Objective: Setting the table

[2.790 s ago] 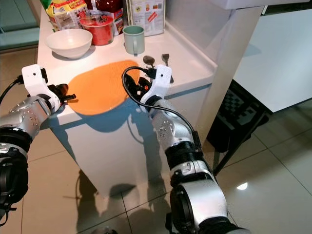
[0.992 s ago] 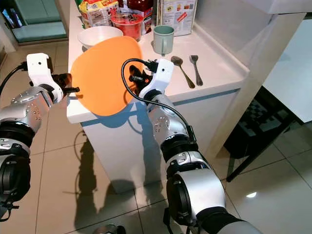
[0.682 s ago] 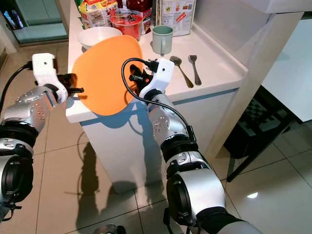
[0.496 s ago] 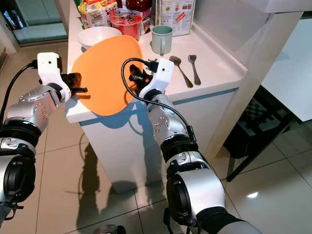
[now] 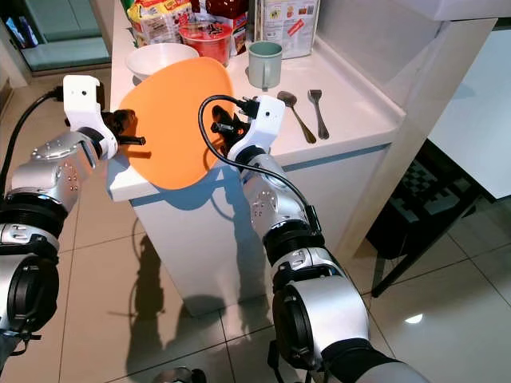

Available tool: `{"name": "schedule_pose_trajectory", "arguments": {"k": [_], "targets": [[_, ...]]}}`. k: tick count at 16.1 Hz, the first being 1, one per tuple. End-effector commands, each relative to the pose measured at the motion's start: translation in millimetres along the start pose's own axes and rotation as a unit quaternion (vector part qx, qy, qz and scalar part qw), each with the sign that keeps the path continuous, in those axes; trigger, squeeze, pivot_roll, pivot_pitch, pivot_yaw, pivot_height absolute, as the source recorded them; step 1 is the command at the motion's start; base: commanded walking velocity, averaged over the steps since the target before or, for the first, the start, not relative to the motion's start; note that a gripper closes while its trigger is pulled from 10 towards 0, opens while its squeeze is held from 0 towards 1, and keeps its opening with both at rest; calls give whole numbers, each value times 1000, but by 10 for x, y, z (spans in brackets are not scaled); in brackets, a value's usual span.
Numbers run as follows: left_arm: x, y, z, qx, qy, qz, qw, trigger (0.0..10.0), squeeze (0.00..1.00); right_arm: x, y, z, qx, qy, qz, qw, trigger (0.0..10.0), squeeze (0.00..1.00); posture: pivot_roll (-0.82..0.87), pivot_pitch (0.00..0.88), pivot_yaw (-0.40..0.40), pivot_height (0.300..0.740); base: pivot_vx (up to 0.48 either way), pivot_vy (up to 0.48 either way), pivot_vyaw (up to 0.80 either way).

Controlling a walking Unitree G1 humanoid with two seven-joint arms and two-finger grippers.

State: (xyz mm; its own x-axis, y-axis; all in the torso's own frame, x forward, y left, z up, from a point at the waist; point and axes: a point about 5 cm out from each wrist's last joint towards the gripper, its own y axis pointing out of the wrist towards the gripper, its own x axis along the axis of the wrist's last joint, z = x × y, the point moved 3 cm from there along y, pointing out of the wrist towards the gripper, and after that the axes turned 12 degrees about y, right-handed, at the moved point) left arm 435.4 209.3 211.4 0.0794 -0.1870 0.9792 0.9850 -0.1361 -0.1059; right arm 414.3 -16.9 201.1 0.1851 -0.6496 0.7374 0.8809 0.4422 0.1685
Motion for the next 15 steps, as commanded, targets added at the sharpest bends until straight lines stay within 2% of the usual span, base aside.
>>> {"name": "schedule_pose_trajectory", "arguments": {"k": [1,5,8,9,12,14,15], "targets": [[53,-32,102,6,19,-5,1000,10000,0,-391,0,188,10,15,49,999,0,0,168,50,61,740,0,0,0],[-7,-135,321,29,38,2,999,10000,0,-371,-5,157,7,11,48,999,0,0,176,43,49,740,0,0,0],[-168,-358,680,59,57,12,997,10000,0,-325,-17,82,0,4,46,999,0,0,186,37,39,740,0,0,0],[-198,-398,724,62,55,12,997,10000,0,-317,-18,72,0,3,45,999,0,0,190,35,37,740,0,0,0],[-452,-729,984,88,40,10,995,10000,0,-245,-27,-23,-12,-6,42,999,0,0,215,29,15,740,0,0,0],[-631,-968,1021,88,29,1,996,10000,0,-216,-28,-62,-16,-10,43,999,0,0,235,27,-3,740,0,0,0],[-661,-1005,1020,92,25,-2,995,10000,0,-213,-26,-62,-16,-11,44,999,0,0,241,27,-9,740,0,0,0]]}}
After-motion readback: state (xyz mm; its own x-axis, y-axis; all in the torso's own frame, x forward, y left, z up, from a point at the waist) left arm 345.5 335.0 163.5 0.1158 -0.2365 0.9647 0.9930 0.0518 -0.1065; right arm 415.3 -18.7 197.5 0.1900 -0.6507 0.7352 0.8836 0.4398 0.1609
